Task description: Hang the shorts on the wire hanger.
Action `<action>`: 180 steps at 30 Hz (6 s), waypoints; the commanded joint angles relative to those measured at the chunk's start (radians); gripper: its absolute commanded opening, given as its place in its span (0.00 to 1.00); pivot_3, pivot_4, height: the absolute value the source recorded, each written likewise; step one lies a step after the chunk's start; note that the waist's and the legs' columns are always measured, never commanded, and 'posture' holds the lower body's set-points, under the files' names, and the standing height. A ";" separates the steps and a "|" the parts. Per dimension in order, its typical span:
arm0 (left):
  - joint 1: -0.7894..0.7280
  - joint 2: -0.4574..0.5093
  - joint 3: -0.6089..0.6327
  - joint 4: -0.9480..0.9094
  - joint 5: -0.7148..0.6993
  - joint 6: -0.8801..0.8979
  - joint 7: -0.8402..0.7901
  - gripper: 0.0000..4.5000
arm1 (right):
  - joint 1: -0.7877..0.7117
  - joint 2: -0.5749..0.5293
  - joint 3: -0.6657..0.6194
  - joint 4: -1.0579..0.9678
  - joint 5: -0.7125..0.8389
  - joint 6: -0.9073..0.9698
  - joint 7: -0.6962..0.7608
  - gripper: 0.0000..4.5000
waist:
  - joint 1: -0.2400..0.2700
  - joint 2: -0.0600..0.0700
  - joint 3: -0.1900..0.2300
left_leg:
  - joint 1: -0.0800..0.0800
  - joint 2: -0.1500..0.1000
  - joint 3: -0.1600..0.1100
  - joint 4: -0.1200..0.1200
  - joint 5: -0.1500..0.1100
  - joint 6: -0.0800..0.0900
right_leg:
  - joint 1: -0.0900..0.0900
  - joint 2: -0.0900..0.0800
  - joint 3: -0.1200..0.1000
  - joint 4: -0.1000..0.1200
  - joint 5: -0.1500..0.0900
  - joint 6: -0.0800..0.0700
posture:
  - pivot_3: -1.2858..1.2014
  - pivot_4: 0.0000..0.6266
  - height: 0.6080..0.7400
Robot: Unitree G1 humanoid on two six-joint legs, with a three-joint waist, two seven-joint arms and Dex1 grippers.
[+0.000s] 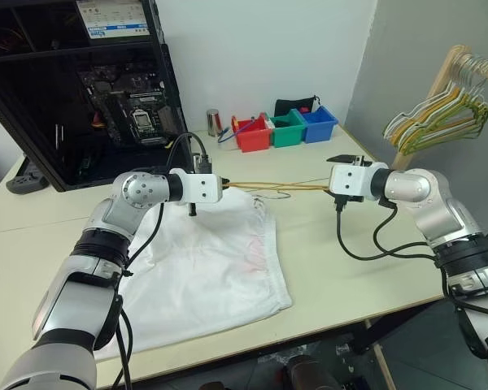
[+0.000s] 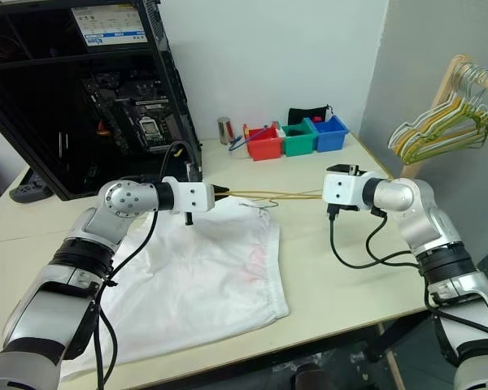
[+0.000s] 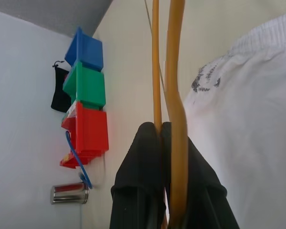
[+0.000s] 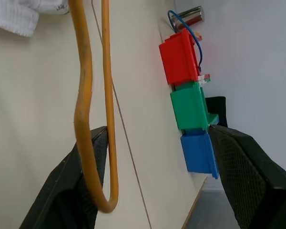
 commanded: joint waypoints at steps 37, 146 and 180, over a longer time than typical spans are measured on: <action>-0.030 0.018 0.095 -0.085 -0.243 0.004 -0.144 0.54 | -0.021 -0.007 -0.008 -0.015 -0.038 -0.059 0.019 0.00 | 0.000 0.000 0.000 | 0.000 0.000 0.000 0.000 0.000 0.000 | 0.000 0.000 0.000 0.000 0.000 0.000 | 0.47 0.00 1.00; -0.174 0.250 0.148 -0.334 -0.611 0.816 -0.456 0.98 | 0.015 -0.001 0.093 -0.189 0.264 0.507 -0.042 0.00 | 0.126 0.002 0.003 | 0.005 0.000 0.004 -0.003 -0.007 0.007 | 0.011 0.007 -0.001 -0.021 -0.003 0.006 | 0.50 0.00 1.00; -0.381 -0.005 -0.058 0.412 0.021 -0.005 -0.146 0.57 | 0.029 0.067 0.072 -0.356 -0.066 0.319 -0.122 0.00 | 0.058 0.002 0.002 | -0.003 -0.002 0.004 0.001 -0.006 0.006 | -0.001 0.003 0.000 -0.007 -0.001 0.002 | 0.47 0.00 1.00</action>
